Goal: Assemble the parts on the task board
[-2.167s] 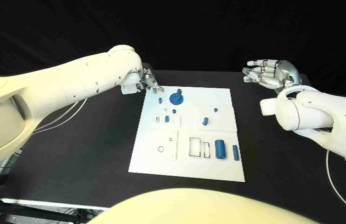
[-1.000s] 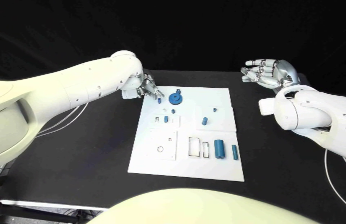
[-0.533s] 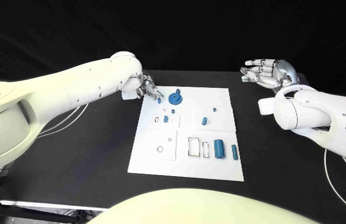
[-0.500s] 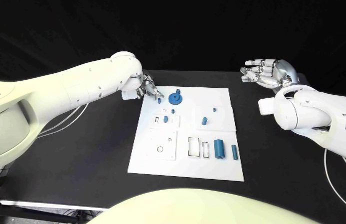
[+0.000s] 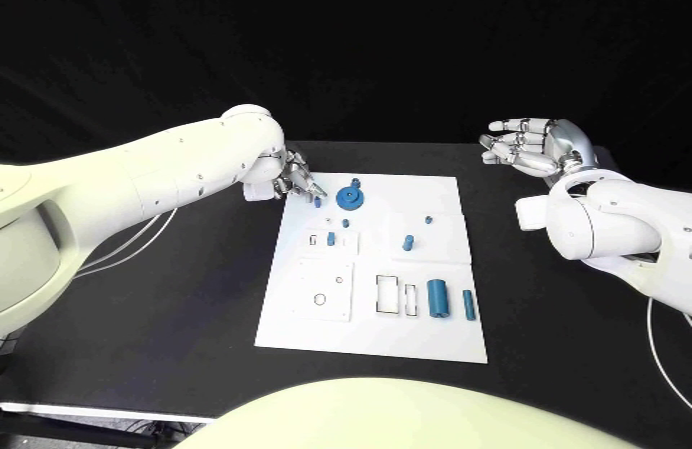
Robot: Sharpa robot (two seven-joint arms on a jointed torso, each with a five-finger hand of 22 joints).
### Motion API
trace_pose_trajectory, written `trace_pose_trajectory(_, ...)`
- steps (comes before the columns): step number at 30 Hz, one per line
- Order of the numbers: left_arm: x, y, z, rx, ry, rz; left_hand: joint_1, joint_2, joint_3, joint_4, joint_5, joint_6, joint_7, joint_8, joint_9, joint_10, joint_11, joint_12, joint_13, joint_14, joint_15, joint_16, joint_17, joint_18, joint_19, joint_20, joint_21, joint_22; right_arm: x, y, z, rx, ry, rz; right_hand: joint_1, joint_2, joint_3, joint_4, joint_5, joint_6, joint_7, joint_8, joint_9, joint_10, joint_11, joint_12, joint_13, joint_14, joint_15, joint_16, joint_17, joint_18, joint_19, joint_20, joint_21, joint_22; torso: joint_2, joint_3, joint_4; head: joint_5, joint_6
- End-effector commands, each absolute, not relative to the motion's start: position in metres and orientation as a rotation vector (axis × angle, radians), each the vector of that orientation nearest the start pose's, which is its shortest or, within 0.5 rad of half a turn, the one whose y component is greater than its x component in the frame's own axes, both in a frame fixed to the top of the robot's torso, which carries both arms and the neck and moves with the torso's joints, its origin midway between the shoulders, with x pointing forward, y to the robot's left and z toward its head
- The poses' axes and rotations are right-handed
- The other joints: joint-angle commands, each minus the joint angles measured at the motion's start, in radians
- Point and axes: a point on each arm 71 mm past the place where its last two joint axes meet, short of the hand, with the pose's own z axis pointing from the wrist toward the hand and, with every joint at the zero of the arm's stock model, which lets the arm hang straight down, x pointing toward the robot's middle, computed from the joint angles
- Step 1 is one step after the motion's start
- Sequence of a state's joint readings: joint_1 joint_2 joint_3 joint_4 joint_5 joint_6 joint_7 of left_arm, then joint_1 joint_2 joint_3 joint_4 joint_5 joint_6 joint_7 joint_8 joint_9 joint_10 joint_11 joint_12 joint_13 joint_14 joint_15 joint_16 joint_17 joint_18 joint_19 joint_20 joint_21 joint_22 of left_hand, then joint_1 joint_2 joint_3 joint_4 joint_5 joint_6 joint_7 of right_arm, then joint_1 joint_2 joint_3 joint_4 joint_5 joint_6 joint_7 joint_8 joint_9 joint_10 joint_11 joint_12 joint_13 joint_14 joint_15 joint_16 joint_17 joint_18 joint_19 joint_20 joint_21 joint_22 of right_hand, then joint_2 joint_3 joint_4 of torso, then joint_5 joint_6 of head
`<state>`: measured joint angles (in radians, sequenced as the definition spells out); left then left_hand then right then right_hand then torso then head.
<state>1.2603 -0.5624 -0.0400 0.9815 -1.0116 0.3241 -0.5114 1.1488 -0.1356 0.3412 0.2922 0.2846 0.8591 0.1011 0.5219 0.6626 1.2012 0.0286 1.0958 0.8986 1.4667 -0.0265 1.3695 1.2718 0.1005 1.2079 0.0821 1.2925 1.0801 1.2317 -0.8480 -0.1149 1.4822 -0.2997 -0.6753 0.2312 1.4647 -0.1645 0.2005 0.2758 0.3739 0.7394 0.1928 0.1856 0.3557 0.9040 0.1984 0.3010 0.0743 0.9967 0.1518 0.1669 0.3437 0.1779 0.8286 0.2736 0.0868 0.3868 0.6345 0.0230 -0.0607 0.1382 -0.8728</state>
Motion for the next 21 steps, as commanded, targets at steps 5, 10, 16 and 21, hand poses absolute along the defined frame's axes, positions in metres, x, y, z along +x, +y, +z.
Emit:
trace_pose_trajectory(5,0.5631,0.2331,-0.2313,-0.332,2.421,-0.257,0.047,0.014,0.012,-0.006,-0.001,0.015,-0.007,0.010,-0.004,0.009,-0.009,0.008,0.000,0.009,-0.013,0.006,0.005,0.006,0.010,-0.004,0.008,0.007,0.4969,-0.2418,-0.1908,0.933,1.397,1.036,-0.006,-0.003,0.007,0.001,0.006,-0.008,0.081,0.004,-0.001,0.001,0.008,0.002,-0.001,0.003,0.006,-0.004,-0.001,0.004,-0.008,-0.001,-0.007,-0.001,0.000,0.0002,0.0001,0.000,0.000)
trace_pose_trajectory(10,0.5636,0.2333,-0.2309,-0.345,2.410,-0.268,0.106,0.033,0.027,-0.012,-0.002,0.033,-0.020,0.038,0.013,0.015,-0.020,0.012,0.000,0.011,-0.022,0.008,0.008,0.005,0.015,-0.009,0.012,0.015,0.4971,-0.2417,-0.1909,0.933,1.397,1.036,-0.007,-0.003,0.009,0.001,0.007,-0.008,0.081,0.005,-0.002,0.001,0.008,0.003,-0.003,0.004,0.006,-0.006,-0.003,0.005,-0.007,0.000,-0.008,-0.004,0.000,0.0000,0.0005,0.000,0.000)
trace_pose_trajectory(16,0.5638,0.2329,-0.2304,-0.360,2.400,-0.290,0.188,0.061,0.077,-0.027,0.000,0.016,-0.032,0.082,0.059,0.021,-0.031,0.012,-0.005,0.014,-0.032,0.008,0.009,0.003,0.020,-0.014,0.017,0.025,0.4973,-0.2415,-0.1909,0.933,1.397,1.036,-0.007,-0.003,0.009,0.001,0.007,-0.008,0.081,0.005,-0.002,0.001,0.008,0.003,-0.003,0.004,0.006,-0.006,-0.003,0.005,-0.007,0.000,-0.008,-0.004,-0.001,0.0005,-0.0001,0.002,0.000)
trace_pose_trajectory(21,0.5636,0.2332,-0.2303,-0.371,2.400,-0.303,0.228,0.057,0.162,-0.051,0.002,-0.003,-0.030,0.108,0.094,0.023,-0.030,0.009,-0.012,0.014,-0.031,0.007,0.008,0.002,0.020,-0.014,0.019,0.030,0.4975,-0.2415,-0.1910,0.933,1.398,1.036,-0.009,-0.002,0.011,0.001,0.010,-0.008,0.081,0.006,-0.002,0.001,0.008,0.004,-0.004,0.005,0.006,-0.007,-0.004,0.005,-0.007,0.000,-0.008,-0.006,-0.001,0.0003,0.0001,0.002,0.000)
